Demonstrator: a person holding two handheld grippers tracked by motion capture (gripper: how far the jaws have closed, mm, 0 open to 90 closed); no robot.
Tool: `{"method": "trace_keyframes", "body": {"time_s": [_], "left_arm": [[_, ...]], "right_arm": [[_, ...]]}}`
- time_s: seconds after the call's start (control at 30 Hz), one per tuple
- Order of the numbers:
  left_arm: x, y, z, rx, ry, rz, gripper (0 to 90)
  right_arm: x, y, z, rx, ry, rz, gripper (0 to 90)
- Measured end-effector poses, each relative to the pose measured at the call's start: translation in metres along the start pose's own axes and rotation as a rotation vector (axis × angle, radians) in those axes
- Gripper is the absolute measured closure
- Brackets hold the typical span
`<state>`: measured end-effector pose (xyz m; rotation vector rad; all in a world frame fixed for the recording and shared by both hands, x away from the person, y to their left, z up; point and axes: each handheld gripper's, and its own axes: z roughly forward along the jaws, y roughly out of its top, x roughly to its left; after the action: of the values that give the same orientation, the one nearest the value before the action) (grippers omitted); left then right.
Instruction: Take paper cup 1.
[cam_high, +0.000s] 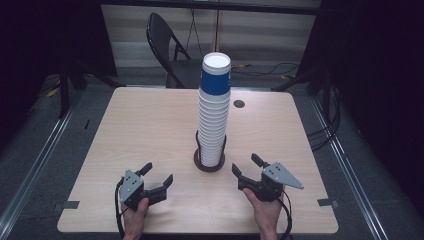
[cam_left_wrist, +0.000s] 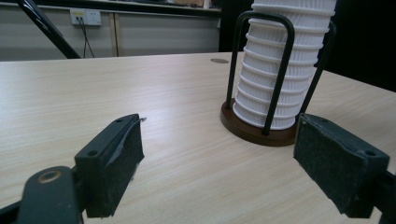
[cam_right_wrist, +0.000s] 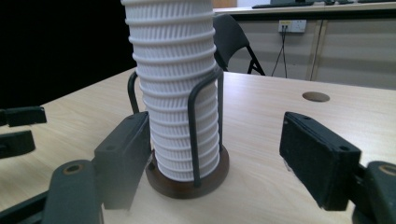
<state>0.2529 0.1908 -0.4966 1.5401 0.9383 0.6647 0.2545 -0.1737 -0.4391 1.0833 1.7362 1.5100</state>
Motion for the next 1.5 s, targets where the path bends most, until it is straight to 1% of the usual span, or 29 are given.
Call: {"method": "trace_keyframes", "body": {"time_s": [0.07, 0.1, 0.2, 0.33, 0.47, 0.5, 0.53, 0.57, 0.6, 0.63, 0.67, 0.7, 0.73, 0.8, 0.83, 0.9, 0.97, 1.0, 1.03, 1.17, 1.2, 1.27, 1.37, 1.43, 1.47, 1.5], "left_arm": [[0.000, 0.000, 0.000, 0.004, 0.000, 0.003, 15.7], [0.000, 0.000, 0.000, 0.000, 0.001, 0.002, 15.7], [0.000, 0.000, 0.000, -0.003, -0.004, -0.003, 15.7], [0.000, -0.001, -0.001, -0.011, -0.016, 0.011, 15.7], [0.000, -0.001, -0.002, -0.016, -0.019, 0.007, 15.6], [0.000, -0.001, -0.002, -0.015, -0.019, 0.007, 15.6], [0.000, -0.001, -0.002, -0.015, -0.019, 0.007, 15.7], [0.000, -0.001, -0.001, -0.015, -0.020, 0.009, 15.7], [0.000, -0.001, -0.001, -0.015, -0.020, 0.009, 15.7], [0.000, -0.001, -0.001, -0.014, -0.018, 0.008, 15.7], [0.000, -0.001, -0.001, -0.014, -0.018, 0.008, 15.7], [0.000, -0.001, -0.001, -0.013, -0.018, 0.008, 15.7], [0.000, -0.001, -0.001, -0.013, -0.018, 0.008, 15.7], [0.000, -0.001, -0.001, -0.011, -0.017, 0.009, 15.8], [0.000, 0.000, -0.001, -0.008, -0.018, 0.012, 15.8], [0.000, 0.000, -0.001, -0.009, -0.018, 0.013, 15.8], [0.000, -0.001, -0.001, -0.011, -0.016, 0.012, 15.8], [0.000, -0.001, -0.001, -0.011, -0.016, 0.012, 15.8], [0.000, -0.001, -0.001, -0.010, -0.018, 0.010, 15.7], [0.000, 0.000, -0.001, -0.008, -0.017, 0.012, 15.9], [0.000, 0.000, -0.001, -0.008, -0.017, 0.012, 15.9], [0.000, 0.000, -0.001, -0.010, -0.016, 0.012, 15.9], [-0.001, -0.001, -0.001, -0.009, -0.016, 0.014, 15.9], [-0.001, -0.001, -0.001, -0.009, -0.017, 0.015, 15.9], [-0.001, -0.001, -0.001, -0.009, -0.017, 0.015, 15.9], [-0.001, 0.000, -0.001, -0.008, -0.020, 0.015, 15.9]], "right_arm": [[0.000, 0.002, 0.000, 0.000, 0.006, 0.001, 24.9], [-0.001, 0.007, 0.001, -0.010, 0.020, -0.002, 25.8], [-0.001, 0.016, 0.001, -0.020, 0.029, -0.010, 25.8], [0.000, 0.029, 0.002, -0.032, 0.053, -0.024, 25.7], [0.001, 0.045, 0.003, -0.066, 0.080, -0.039, 25.8], [0.001, 0.049, 0.003, -0.075, 0.088, -0.039, 25.7], [0.001, 0.049, 0.003, -0.075, 0.088, -0.039, 25.7], [0.001, 0.056, 0.004, -0.087, 0.103, -0.032, 25.2], [0.001, 0.056, 0.004, -0.087, 0.103, -0.032, 25.2], [0.001, 0.064, 0.006, -0.088, 0.123, -0.027, 25.8], [0.001, 0.064, 0.006, -0.088, 0.123, -0.027, 25.8], [0.002, 0.070, 0.009, -0.084, 0.136, -0.035, 25.7], [0.002, 0.074, 0.010, -0.082, 0.139, -0.041, 25.7], [0.003, 0.077, 0.011, -0.080, 0.147, -0.045, 25.5], [0.004, 0.084, 0.013, -0.086, 0.153, -0.053, 25.1], [0.004, 0.091, 0.015, -0.096, 0.169, -0.056, 25.0], [0.005, 0.099, 0.016, -0.100, 0.173, -0.064, 24.4], [0.005, 0.099, 0.016, -0.100, 0.173, -0.064, 24.4], [0.004, 0.107, 0.018, -0.106, 0.185, -0.066, 23.4], [0.004, 0.121, 0.022, -0.120, 0.192, -0.074, 20.4], [0.004, 0.124, 0.023, -0.122, 0.196, -0.069, 20.3], [0.005, 0.130, 0.024, -0.120, 0.201, -0.077, 18.0], [0.007, 0.135, 0.026, -0.122, 0.200, -0.086, 17.0], [0.007, 0.140, 0.028, -0.124, 0.198, -0.093, 14.7], [0.008, 0.143, 0.028, -0.123, 0.202, -0.091, 14.5], [0.008, 0.148, 0.029, -0.130, 0.202, -0.103, 14.2]]}}
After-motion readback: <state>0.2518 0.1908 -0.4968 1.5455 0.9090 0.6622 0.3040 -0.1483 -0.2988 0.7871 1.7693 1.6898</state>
